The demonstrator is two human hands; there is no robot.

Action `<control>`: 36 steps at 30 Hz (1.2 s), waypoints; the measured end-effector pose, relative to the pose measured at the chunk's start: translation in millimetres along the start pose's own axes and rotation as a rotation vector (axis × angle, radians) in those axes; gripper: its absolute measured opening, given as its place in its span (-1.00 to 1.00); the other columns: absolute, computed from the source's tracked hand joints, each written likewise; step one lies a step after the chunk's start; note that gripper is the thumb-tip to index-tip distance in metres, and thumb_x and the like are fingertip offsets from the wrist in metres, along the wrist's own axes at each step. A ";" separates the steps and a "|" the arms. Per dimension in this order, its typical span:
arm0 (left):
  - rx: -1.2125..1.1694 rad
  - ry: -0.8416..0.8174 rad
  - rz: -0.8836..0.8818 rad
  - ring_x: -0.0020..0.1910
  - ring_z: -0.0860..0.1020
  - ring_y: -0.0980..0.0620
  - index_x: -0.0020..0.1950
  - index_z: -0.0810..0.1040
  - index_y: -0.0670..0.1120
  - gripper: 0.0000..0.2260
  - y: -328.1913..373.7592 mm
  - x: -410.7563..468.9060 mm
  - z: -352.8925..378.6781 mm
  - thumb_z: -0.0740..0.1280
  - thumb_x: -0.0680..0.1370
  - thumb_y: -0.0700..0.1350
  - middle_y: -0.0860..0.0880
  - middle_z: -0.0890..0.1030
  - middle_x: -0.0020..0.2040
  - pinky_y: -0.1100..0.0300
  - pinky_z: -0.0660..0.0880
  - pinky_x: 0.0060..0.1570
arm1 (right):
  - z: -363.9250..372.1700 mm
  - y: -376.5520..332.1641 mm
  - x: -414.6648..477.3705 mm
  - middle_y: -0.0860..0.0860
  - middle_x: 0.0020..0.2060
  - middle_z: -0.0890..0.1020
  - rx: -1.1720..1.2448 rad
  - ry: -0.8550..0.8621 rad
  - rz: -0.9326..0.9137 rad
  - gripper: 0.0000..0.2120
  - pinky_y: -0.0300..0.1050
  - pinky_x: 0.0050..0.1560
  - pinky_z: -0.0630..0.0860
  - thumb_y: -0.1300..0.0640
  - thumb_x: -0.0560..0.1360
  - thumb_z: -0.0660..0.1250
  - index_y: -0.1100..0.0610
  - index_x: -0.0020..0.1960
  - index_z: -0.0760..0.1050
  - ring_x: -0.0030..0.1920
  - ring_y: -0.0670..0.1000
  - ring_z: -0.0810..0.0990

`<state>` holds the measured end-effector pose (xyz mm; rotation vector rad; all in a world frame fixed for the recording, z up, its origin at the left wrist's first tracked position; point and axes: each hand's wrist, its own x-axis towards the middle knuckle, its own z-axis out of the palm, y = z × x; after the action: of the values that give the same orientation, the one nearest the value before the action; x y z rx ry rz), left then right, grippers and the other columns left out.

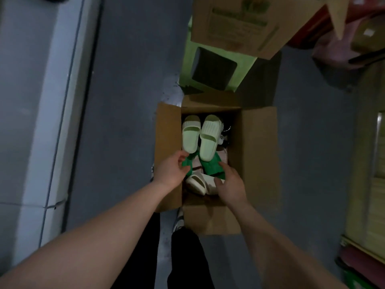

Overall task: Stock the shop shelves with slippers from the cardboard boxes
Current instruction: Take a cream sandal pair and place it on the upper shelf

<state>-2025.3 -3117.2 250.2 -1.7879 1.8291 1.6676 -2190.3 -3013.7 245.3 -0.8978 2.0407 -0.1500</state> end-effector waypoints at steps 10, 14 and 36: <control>0.257 -0.282 -0.018 0.25 0.51 -0.03 0.38 0.44 -0.03 -0.64 -73.3 98.8 80.3 0.32 0.58 -0.10 -0.06 0.52 0.32 0.23 0.42 0.16 | 75.9 105.4 93.4 0.23 0.37 0.44 0.069 -0.046 0.312 -0.48 -0.01 0.27 0.40 0.24 0.58 0.27 0.17 0.52 0.27 0.33 0.24 0.44; 0.342 -0.353 0.015 0.19 0.54 -0.07 0.32 0.51 -0.05 -0.72 -107.5 121.4 117.9 0.25 0.61 -0.07 -0.10 0.57 0.23 0.17 0.45 0.14 | 117.7 150.6 114.7 0.19 0.34 0.46 -0.035 -0.177 0.361 -0.57 -0.03 0.29 0.39 0.18 0.60 0.20 0.20 0.46 0.31 0.33 0.19 0.45; 0.604 -0.616 -0.276 0.39 0.36 -0.11 0.56 0.14 -0.07 -0.36 -141.3 152.6 171.6 0.33 0.53 -0.09 -0.15 0.33 0.45 0.14 0.34 0.32 | 164.2 214.3 165.7 0.12 0.38 0.43 -0.558 -0.174 0.256 -0.66 -0.01 0.41 0.32 0.19 0.66 0.09 0.14 0.43 0.33 0.44 0.16 0.32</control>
<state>-2067.6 -3056.3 -9.0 -1.0587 1.4915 1.1913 -2239.6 -2928.2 -55.7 -0.9249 2.0386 0.6438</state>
